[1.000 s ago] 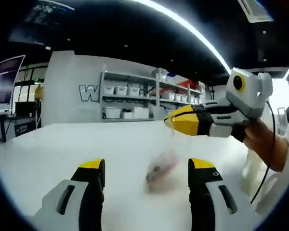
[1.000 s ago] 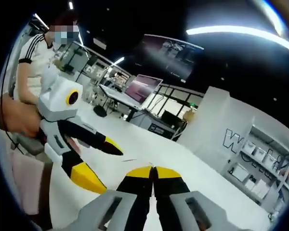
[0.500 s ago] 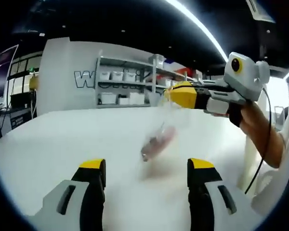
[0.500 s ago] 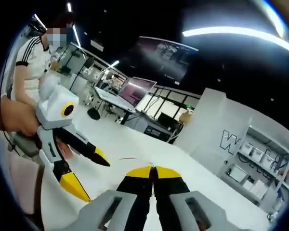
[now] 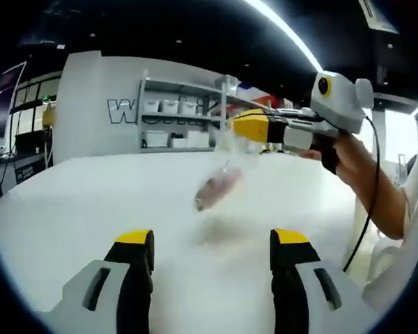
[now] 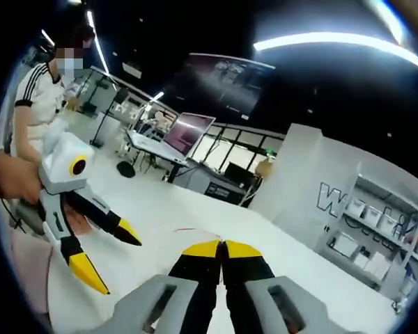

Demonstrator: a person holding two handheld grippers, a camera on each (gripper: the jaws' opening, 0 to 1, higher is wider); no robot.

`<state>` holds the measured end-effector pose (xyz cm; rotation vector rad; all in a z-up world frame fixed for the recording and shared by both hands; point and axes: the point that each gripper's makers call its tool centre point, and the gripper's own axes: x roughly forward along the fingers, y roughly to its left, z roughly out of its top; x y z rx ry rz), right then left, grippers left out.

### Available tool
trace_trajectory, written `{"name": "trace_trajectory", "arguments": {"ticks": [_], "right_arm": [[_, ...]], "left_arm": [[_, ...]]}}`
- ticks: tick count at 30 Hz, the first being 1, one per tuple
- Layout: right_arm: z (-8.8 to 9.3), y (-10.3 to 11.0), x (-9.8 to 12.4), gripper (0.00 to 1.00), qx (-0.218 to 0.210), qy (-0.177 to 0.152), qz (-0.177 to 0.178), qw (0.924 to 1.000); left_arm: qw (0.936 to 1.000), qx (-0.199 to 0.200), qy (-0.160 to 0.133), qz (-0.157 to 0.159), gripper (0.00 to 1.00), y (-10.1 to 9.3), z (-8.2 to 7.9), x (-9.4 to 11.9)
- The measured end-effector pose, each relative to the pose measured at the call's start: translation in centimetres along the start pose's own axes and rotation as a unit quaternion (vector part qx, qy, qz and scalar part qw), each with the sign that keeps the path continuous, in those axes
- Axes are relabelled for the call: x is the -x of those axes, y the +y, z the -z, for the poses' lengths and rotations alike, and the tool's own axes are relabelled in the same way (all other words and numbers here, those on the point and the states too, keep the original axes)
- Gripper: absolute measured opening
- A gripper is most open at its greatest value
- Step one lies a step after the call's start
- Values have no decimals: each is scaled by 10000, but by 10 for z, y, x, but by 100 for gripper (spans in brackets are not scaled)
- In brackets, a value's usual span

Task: Open the resealable bag by pulling the two sides of the seal apart until the entire bag opening is separated and visibly accessible.

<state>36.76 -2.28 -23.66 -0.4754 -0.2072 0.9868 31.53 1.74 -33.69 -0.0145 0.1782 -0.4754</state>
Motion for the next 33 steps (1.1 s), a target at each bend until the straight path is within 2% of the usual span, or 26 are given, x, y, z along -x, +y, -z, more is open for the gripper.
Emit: {"name": "trace_trajectory", "arguments": {"ticks": [10,19,33], "right_arm": [[8,-13,-5,0,-154,51,24,9999],[16,-38,-15,0,-252,125,72,9996],[29,-59,-29,0,-217,278,134,9993]], "left_arm": [[9999,90,15,50,68,-2,1,0],[9999,115,13,59,68,-2,1,0],[9999,132,19,57,68,-2,1,-1]]}}
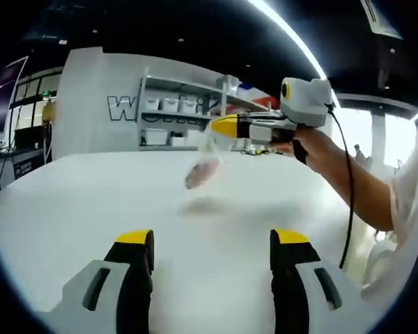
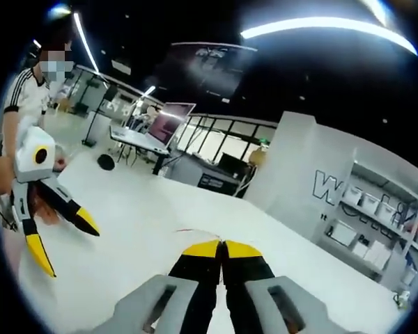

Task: Open the resealable bag by pulling the two sides of the seal apart until the entire bag opening is separated and visibly accessible.

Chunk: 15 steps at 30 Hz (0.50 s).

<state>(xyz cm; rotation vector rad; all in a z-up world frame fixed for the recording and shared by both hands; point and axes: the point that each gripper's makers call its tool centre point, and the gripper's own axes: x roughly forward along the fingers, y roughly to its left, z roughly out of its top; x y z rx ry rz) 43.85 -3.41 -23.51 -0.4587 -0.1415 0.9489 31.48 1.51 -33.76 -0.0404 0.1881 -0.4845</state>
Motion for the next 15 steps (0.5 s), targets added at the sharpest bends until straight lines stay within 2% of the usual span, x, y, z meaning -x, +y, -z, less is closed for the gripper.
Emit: {"name": "trace_trajectory", "arguments": {"ticks": [5,11,15], "right_arm": [[2,-6,-6,0,-10,25,7,10000],[6,-24,-16,0,105,108,116,9998],[12,-37,-28,0,-1,162,141,9998]], "left_arm": [[10000,2,2,3,68,0,0,0],[10000,1,19,6,68,-1,1,0],[10000,8,29,7,68,-1,1,0]]}}
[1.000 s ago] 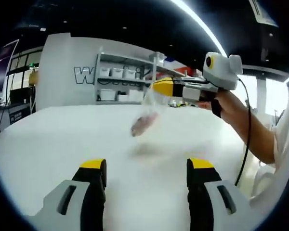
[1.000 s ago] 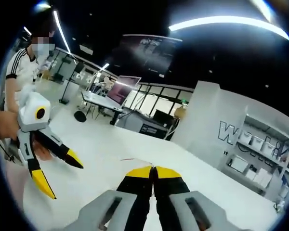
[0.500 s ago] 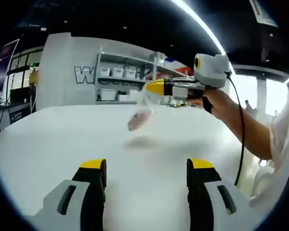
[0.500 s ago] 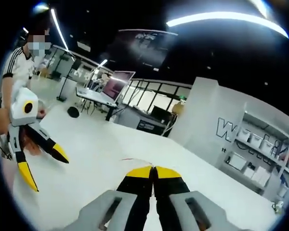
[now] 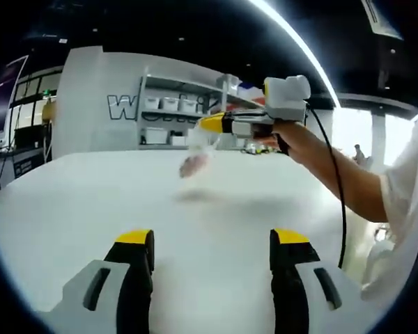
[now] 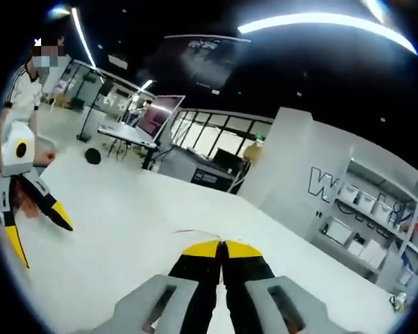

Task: Open the resealable bag by pulling the two sides of the seal apart until the entire bag opening is separated and visibly accessible.

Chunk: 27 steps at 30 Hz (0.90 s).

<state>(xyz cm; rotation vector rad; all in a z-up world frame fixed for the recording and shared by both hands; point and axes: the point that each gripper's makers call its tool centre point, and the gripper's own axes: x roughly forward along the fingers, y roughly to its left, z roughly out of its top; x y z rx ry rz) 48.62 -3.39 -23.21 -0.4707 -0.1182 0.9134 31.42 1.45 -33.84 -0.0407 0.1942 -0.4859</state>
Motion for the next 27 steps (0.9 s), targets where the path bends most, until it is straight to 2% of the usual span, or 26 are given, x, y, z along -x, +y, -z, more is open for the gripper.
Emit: {"name": "trace_trajectory", "arguments": {"ticks": [8,16,27], "right_arm": [[15,-18,-27,0,8,181,67,9998],[23,-42,-46,0,65,276,282,9992],[49,-65,-78,0,73,526,462,9975]], "left_arm": [[10000,27,20,16,67,0,1,1],[10000,75,21,43,66,-1,2,1],[9999,138,40,68,66,1,4,1]]}}
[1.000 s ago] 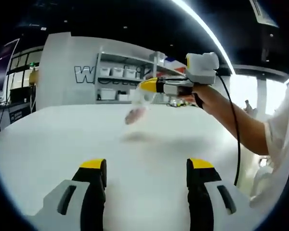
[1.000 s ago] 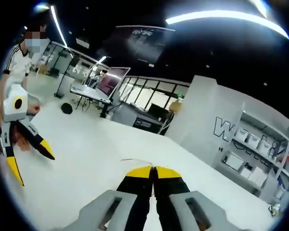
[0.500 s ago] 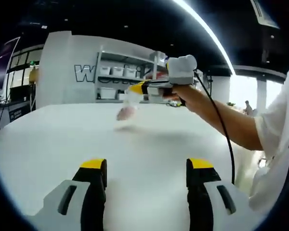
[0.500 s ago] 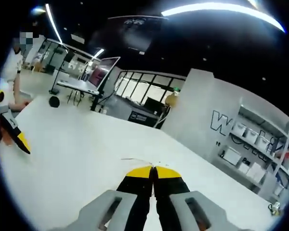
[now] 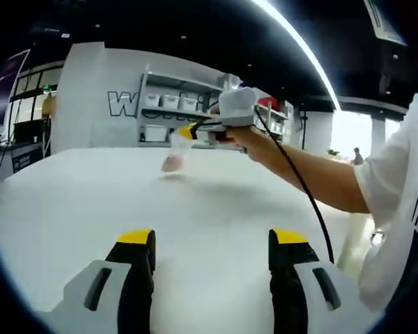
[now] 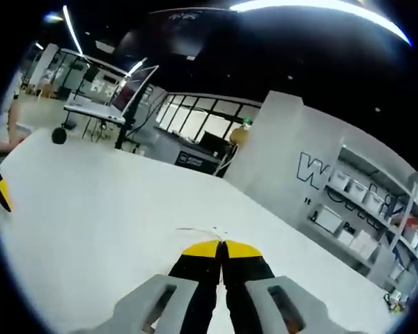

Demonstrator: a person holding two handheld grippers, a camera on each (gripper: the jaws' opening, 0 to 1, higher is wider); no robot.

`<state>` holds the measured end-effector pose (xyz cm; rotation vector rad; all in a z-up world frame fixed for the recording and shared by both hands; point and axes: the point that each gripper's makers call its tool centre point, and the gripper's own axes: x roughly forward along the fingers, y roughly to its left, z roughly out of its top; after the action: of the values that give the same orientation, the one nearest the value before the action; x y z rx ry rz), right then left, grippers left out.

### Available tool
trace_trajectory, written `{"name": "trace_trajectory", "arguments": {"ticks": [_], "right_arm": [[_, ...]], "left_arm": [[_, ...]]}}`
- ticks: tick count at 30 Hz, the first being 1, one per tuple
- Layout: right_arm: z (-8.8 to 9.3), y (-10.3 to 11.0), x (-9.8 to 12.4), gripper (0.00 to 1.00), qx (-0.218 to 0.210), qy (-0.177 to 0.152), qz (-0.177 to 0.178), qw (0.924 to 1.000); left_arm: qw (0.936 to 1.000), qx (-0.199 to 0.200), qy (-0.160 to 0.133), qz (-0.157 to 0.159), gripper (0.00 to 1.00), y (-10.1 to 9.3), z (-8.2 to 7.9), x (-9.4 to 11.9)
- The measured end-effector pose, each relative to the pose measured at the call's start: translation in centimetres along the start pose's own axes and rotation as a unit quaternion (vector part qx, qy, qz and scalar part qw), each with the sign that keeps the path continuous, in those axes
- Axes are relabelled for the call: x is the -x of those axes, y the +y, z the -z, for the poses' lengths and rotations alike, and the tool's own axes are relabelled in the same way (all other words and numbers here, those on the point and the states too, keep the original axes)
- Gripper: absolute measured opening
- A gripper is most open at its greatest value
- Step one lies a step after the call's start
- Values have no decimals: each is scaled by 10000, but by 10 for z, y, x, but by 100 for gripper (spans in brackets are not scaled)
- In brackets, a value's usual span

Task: Open the resealable bag by pulling the two sides of the seal apart until the entire bag opening is separated and visibly accessible.

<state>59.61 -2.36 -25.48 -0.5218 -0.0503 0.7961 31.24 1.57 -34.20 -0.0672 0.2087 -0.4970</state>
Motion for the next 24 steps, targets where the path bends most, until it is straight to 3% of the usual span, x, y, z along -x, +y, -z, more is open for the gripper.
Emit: {"name": "trace_trajectory", "arguments": {"ticks": [16,24], "right_arm": [[2,-22,-61,0,116,227,229,9994],[11,-15,-66,0,-24,381,191,9991]], "left_arm": [[9999,124,63,30,64,1,3,0],[9999,143,69,47,64,1,3,0]]}}
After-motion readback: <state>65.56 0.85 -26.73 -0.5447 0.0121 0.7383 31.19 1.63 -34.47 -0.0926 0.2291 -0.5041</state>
